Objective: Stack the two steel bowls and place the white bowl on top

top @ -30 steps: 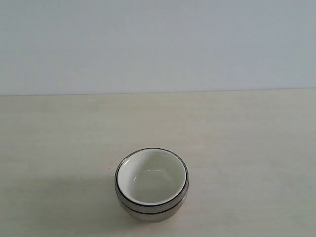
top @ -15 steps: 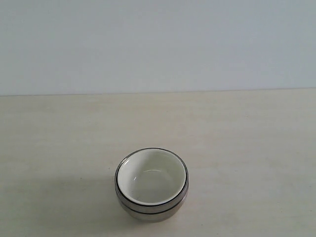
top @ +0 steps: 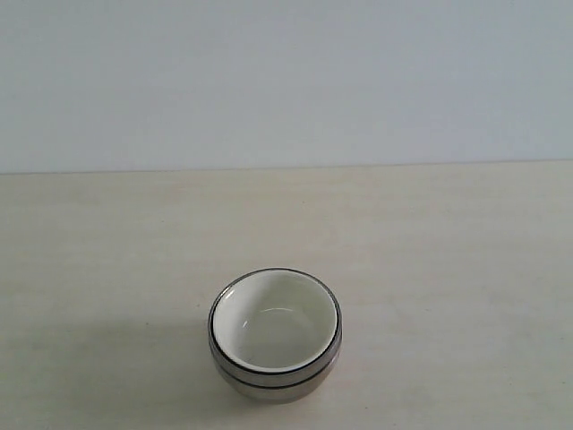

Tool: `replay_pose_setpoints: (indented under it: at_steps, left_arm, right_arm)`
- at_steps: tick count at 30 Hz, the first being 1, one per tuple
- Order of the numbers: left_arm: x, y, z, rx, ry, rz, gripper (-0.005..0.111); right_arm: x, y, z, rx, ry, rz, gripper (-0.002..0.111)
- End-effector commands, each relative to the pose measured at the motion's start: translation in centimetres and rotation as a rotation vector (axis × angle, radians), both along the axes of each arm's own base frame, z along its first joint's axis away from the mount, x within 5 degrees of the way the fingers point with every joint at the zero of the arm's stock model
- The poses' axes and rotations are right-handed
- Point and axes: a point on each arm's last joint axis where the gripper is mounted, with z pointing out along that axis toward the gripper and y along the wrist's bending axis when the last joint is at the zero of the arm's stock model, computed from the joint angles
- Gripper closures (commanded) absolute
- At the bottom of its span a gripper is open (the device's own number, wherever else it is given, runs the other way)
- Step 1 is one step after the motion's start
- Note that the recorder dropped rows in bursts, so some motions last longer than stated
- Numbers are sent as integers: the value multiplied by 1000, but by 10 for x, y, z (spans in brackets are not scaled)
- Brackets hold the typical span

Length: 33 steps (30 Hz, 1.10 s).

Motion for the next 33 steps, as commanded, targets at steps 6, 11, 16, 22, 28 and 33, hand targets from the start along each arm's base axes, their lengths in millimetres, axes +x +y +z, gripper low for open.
replay_pose_setpoints:
  at_steps: [6, 11, 16, 22, 28, 33]
  left_arm:
    - [0, 0, -1, 1, -6, 3, 74]
    - [0, 0, -1, 1, -6, 3, 74]
    - [0, 0, -1, 1, -6, 3, 74]
    - [0, 0, -1, 1, -6, 3, 74]
    - [0, 0, -1, 1, -6, 3, 74]
    - [0, 0, -1, 1, -6, 3, 74]
  right_arm:
    - [4, 0, 0, -3, 20, -1, 108]
    - [5, 1, 0, -3, 24, 17, 108]
    - [5, 1, 0, -3, 24, 17, 108]
    - [0, 4, 4, 1, -44, 68, 108]
    - [0, 7, 4, 3, -49, 136, 108]
    - [0, 7, 4, 3, -49, 133, 108]
